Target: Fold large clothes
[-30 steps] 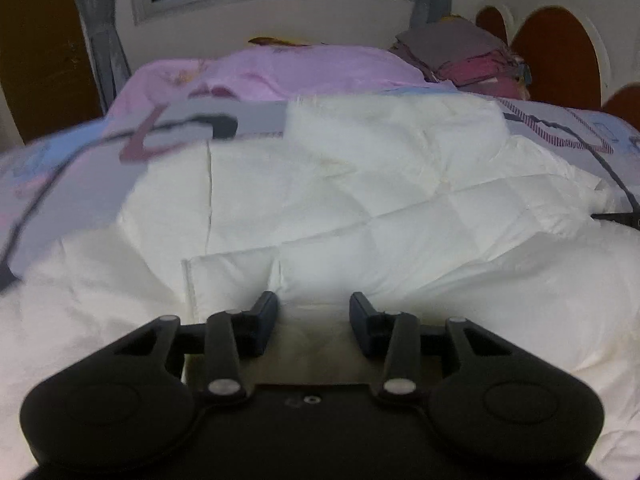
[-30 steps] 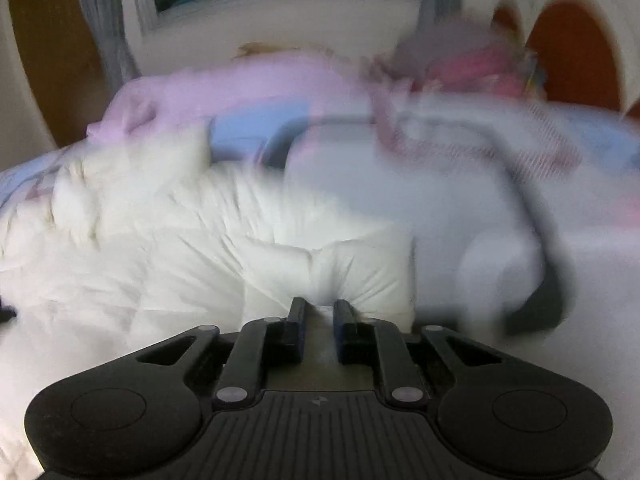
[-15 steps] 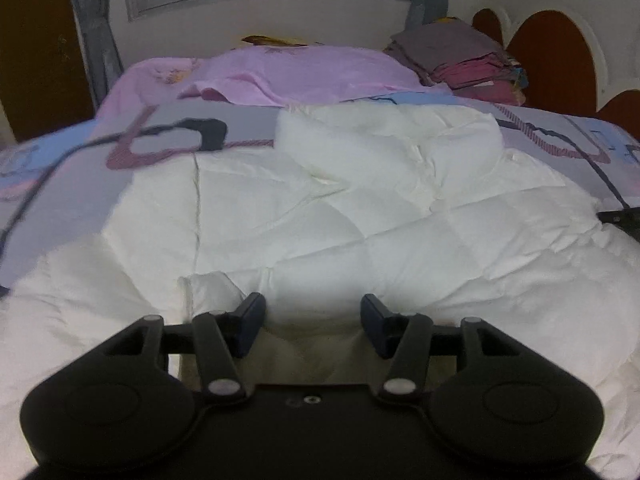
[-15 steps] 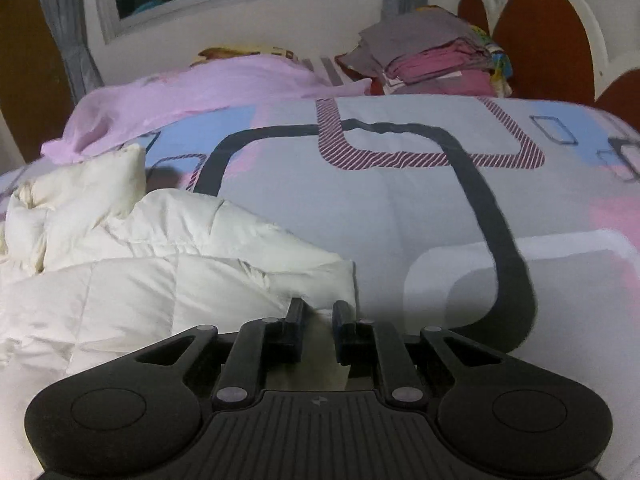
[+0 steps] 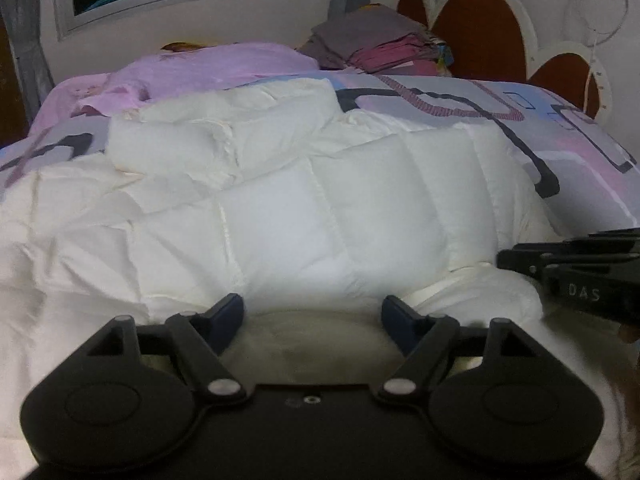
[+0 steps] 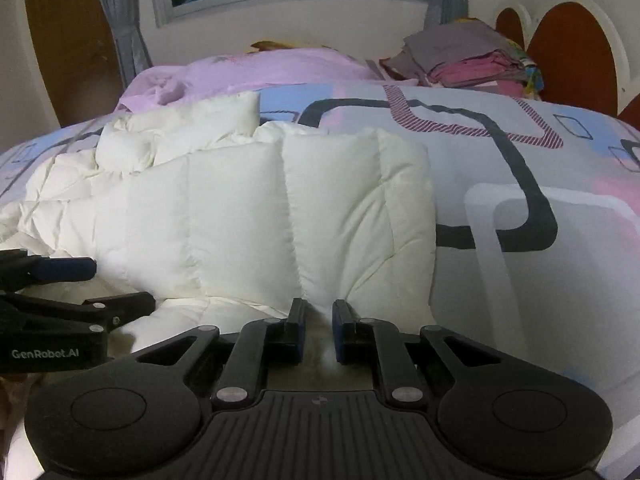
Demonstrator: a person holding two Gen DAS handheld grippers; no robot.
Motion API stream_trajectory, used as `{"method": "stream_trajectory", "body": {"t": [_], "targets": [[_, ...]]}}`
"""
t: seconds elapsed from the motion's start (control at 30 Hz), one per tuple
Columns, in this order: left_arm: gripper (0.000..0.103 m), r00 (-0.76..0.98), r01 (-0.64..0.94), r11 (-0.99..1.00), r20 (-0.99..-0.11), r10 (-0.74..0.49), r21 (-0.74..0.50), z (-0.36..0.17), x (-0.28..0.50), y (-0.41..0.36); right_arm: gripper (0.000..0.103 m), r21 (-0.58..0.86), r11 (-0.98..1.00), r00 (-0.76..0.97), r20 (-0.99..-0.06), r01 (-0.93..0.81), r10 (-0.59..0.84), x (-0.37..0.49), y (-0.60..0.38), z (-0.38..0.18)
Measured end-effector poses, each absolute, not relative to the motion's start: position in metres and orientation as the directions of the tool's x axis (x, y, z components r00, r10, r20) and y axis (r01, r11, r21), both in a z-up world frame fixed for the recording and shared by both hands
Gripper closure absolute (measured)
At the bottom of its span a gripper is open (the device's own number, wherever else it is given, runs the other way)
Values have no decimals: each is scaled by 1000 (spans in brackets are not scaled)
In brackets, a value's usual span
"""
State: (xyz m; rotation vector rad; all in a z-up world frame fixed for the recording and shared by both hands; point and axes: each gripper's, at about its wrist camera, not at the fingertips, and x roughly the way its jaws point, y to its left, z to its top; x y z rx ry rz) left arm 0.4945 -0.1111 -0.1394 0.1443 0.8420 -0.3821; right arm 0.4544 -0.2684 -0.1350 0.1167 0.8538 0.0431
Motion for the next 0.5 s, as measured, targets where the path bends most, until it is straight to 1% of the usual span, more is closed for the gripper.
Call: {"method": "stream_trajectory", "body": {"t": [0.03, 0.1, 0.17, 0.2, 0.23, 0.27, 0.3, 0.33, 0.37, 0.4, 0.43, 0.47, 0.5], "targets": [[31, 622, 376, 926, -731, -280, -35, -131, 489, -103, 90, 125, 992, 676, -732, 9, 86, 448, -271, -126], [24, 679, 345, 938, -682, -270, -27, -115, 475, -82, 90, 117, 993, 700, -711, 19, 70, 434, -279, -115], [21, 728, 285, 959, -652, -213, 5, -110, 458, -59, 90, 103, 994, 675, -736, 28, 58, 427, -282, -120], [20, 735, 244, 969, -657, -169, 24, -113, 456, -47, 90, 88, 996, 644, -763, 29, 48, 428, -283, -130], [20, 714, 212, 977, -687, -136, 27, -122, 458, -35, 90, 80, 996, 630, -776, 27, 45, 430, -285, -138], [20, 669, 194, 981, -733, -123, 12, -135, 465, -25, 90, 84, 996, 630, -775, 25, 50, 430, -284, -140], [19, 647, 190, 981, -749, -145, -27, -142, 467, -17, 90, 85, 996, 627, -777, 28, 48, 432, -282, -139], [24, 648, 177, 983, -745, -160, -57, -142, 467, -10, 90, 83, 996, 630, -775, 30, 46, 433, -280, -132], [27, 659, 158, 986, -737, -148, -56, -136, 464, -5, 90, 89, 996, 644, -763, 31, 48, 431, -280, -127], [25, 679, 145, 988, -722, -136, -49, -130, 459, -1, 90, 98, 995, 664, -746, 34, 51, 427, -281, -120], [19, 700, 136, 989, -702, -135, -54, -125, 453, 6, 89, 109, 993, 678, -733, 42, 52, 422, -282, -114], [16, 715, 117, 991, -687, -129, -64, -120, 448, 15, 67, 129, 990, 685, -726, 52, 59, 418, -285, -110], [11, 724, 89, 993, -680, -115, -74, -117, 441, 26, 16, 150, 986, 695, -716, 67, 62, 414, -287, -107]]}}
